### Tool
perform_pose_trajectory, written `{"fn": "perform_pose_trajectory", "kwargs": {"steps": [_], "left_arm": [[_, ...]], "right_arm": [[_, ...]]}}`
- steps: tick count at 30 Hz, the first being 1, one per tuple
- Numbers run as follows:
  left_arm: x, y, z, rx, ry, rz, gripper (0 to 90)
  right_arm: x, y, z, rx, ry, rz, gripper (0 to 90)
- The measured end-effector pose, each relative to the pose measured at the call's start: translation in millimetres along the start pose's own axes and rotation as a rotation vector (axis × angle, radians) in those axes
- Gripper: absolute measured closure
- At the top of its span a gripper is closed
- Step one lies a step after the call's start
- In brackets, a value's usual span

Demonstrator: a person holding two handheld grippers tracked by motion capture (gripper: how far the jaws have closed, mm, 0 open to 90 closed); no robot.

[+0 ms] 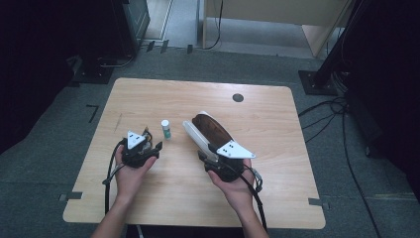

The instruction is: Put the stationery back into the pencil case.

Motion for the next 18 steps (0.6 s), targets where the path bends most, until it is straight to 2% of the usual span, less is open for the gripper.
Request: {"fn": "perform_pose_trajectory", "kwargs": {"steps": [3,4,5,6,9,13,15,18], "left_arm": [[7.0,5.7,15.9,0.004,-0.006,-0.003,38.9],[7.0,5.7,15.9,0.004,-0.006,-0.003,38.9],[8.6,7.8,24.0,0.013,-0.015,-0.003,38.9],[8.6,7.8,24.0,0.013,-0.015,-0.003,38.9],[9.7,9.5,39.1,0.027,-0.033,-0.005,38.9],[10.4,10.9,46.4,0.035,-0.042,-0.014,39.2],[10.4,11.7,52.8,0.062,-0.042,-0.014,40.7],[9.2,10.9,56.1,0.079,-0.049,-0.022,42.7]], "right_arm": [[0.4,2.6,-4.0,-0.004,-0.002,-0.001,53.9],[0.4,2.6,-4.0,-0.004,-0.002,-0.001,53.9],[0.7,4.6,-6.3,-0.006,-0.001,-0.005,53.6],[0.7,4.6,-6.3,-0.006,-0.001,-0.005,53.6],[-0.4,6.8,-10.2,-0.009,0.002,-0.002,53.0],[-2.8,8.6,-13.5,-0.008,0.001,0.005,52.9],[-3.6,10.1,-15.0,-0.011,0.001,0.008,52.8],[-3.9,12.0,-16.0,-0.016,0.005,0.009,52.8]]}}
Point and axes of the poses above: each handheld gripper's, and its own axes: z roughly forward along the jaws, x roughly out of its top, y roughly to its right, the point moved 9 cm from there along z, roughly forward along the jaws, and after that the axes turned 8 degrees about y, right-handed, at the moved point
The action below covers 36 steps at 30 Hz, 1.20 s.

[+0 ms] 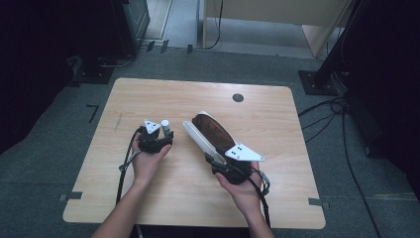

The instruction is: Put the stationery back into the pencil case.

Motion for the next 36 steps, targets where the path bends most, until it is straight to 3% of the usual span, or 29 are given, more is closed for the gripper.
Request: {"fn": "perform_pose_trajectory", "kwargs": {"steps": [1,7,10,13,20,22,25,26,27,28,30,31,32,34,36], "left_arm": [[-0.9,0.6,3.2,0.003,0.0,-0.017,44.5],[-4.1,2.3,9.3,0.022,-0.006,-0.027,49.8],[-3.6,1.7,10.7,0.046,0.013,-0.025,58.8],[-4.0,3.8,13.0,0.04,0.015,-0.013,64.2],[-4.6,3.5,11.4,0.03,0.023,0.02,66.2],[-5.1,5.7,5.7,0.005,0.032,0.031,66.3],[-4.9,17.5,-12.7,-0.088,0.057,0.058,66.3],[-4.9,17.5,-12.7,-0.088,0.057,0.058,66.3],[-5.0,21.5,-18.5,-0.115,0.062,0.065,66.3],[-5.0,30.3,-30.2,-0.172,0.073,0.08,66.4],[-5.1,39.3,-42.5,-0.219,0.086,0.097,66.4],[-5.1,39.3,-42.5,-0.219,0.086,0.097,66.4],[-5.4,49.4,-53.7,-0.26,0.093,0.117,66.4],[-5.6,54.4,-58.8,-0.28,0.093,0.129,66.4],[-6.6,69.0,-72.0,-0.334,0.084,0.166,66.5]], "right_arm": [[-0.6,1.0,-1.4,0.001,-0.002,0.004,52.8],[-2.2,4.2,-3.5,-0.006,-0.002,0.006,52.8],[-3.3,5.7,-4.6,-0.009,-0.003,0.007,52.9],[-3.9,6.9,-5.8,-0.012,-0.003,0.011,52.9],[-4.8,8.2,-5.3,-0.013,0.0,0.012,53.1],[-4.2,7.5,-4.7,-0.011,0.004,0.011,53.1],[-3.2,5.5,-3.9,-0.001,0.01,0.019,53.6],[-3.2,5.5,-3.9,-0.001,0.01,0.019,53.6],[-2.4,4.6,-3.4,0.003,0.014,0.019,53.7],[-1.1,2.1,-2.3,0.013,0.02,0.017,54.2],[0.4,-1.0,-0.5,0.026,0.025,0.014,54.3],[0.4,-1.0,-0.5,0.026,0.025,0.014,54.3],[1.5,-4.5,1.2,0.038,0.024,0.009,54.3],[2.3,-6.4,2.0,0.045,0.025,0.01,54.3],[5.4,-12.7,5.0,0.065,0.032,0.005,54.3]]}}
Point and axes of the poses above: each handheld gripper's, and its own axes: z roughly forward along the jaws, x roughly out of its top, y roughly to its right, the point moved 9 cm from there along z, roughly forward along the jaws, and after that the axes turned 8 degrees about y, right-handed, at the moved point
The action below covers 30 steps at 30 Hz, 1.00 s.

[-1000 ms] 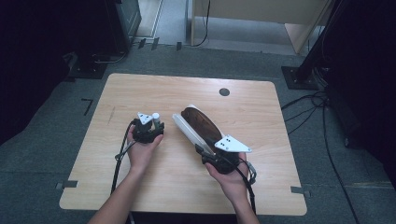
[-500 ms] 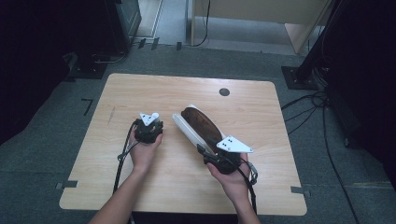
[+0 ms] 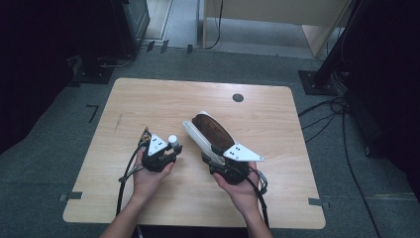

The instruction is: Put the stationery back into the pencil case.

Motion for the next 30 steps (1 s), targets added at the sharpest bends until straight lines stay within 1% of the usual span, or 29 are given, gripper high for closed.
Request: {"fn": "perform_pose_trajectory", "kwargs": {"steps": [1,2,4,5,6,7,8,9,12,17,19,20,21,25,26,29,30], "left_arm": [[1.0,5.2,-2.3,-0.018,-0.002,0.004,66.5],[1.0,5.2,-2.3,-0.018,-0.002,0.004,66.5],[2.7,13.4,-5.5,-0.046,-0.004,0.009,66.5],[3.4,20.4,-7.5,-0.068,-0.011,0.016,66.5],[3.4,20.4,-7.5,-0.068,-0.011,0.016,66.5],[3.9,26.5,-8.0,-0.079,-0.012,0.021,66.5],[4.0,28.7,-8.3,-0.085,-0.016,0.027,66.5],[4.0,28.7,-8.3,-0.085,-0.016,0.027,66.5],[5.4,36.7,-8.6,-0.112,-0.022,0.03,66.5],[7.0,41.8,-8.0,-0.126,-0.027,0.043,66.5],[8.3,45.0,-7.5,-0.129,-0.028,0.059,66.5],[8.3,45.0,-7.5,-0.129,-0.028,0.059,66.5],[8.6,47.7,-7.1,-0.134,-0.029,0.065,66.5],[8.3,51.7,-6.7,-0.138,-0.031,0.072,66.5],[8.3,53.7,-6.5,-0.145,-0.03,0.074,66.4],[8.2,54.7,-6.5,-0.148,-0.03,0.075,66.4],[8.2,54.4,-6.4,-0.149,-0.03,0.075,66.4]], "right_arm": [[1.2,-2.0,1.0,0.008,0.003,-0.004,54.3],[2.5,-4.8,2.1,0.016,0.007,-0.002,54.3],[3.7,-7.1,2.9,0.025,0.009,-0.008,54.3],[5.7,-11.7,4.8,0.039,0.014,-0.015,54.3],[5.7,-11.7,4.8,0.039,0.014,-0.015,54.3],[7.1,-15.6,6.8,0.05,0.014,-0.016,54.3],[7.8,-16.6,8.3,0.053,0.018,-0.024,54.3],[7.7,-19.0,9.1,0.058,0.012,-0.015,54.5],[7.8,-22.9,13.0,0.071,0.01,-0.025,55.2],[6.8,-28.8,17.2,0.087,0.005,-0.033,55.3],[6.5,-32.3,19.7,0.088,0.001,-0.047,55.8],[6.5,-32.3,19.7,0.088,0.001,-0.047,55.8],[6.8,-34.1,21.5,0.09,0.001,-0.043,56.1],[6.6,-34.6,25.0,0.085,0.001,-0.054,57.3],[5.6,-35.8,26.9,0.086,-0.003,-0.057,58.3],[4.1,-36.4,28.4,0.083,-0.009,-0.066,59.2],[3.2,-35.7,29.5,0.077,-0.011,-0.07,61.1]]}}
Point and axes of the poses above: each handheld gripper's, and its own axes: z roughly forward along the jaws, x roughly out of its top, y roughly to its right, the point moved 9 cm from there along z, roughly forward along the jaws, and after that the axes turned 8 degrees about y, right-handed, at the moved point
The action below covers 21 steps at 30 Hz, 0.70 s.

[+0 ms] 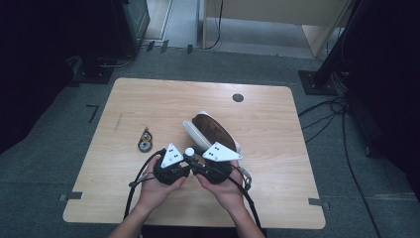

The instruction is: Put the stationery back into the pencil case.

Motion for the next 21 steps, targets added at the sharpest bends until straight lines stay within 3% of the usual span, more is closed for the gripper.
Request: {"fn": "perform_pose_trajectory", "kwargs": {"steps": [9,16,21], "left_arm": [[0.4,1.3,-0.2,-0.013,-0.009,0.004,66.4],[2.0,1.4,-0.4,-0.014,0.001,-0.008,65.4],[0.6,2.2,0.5,-0.018,-0.013,-0.025,45.9]], "right_arm": [[-2.0,1.0,2.9,-0.004,-0.004,-0.013,63.1],[-0.5,2.7,0.9,-0.025,0.006,-0.059,66.0],[3.4,5.8,-2.1,-0.033,0.028,-0.041,66.0]]}}
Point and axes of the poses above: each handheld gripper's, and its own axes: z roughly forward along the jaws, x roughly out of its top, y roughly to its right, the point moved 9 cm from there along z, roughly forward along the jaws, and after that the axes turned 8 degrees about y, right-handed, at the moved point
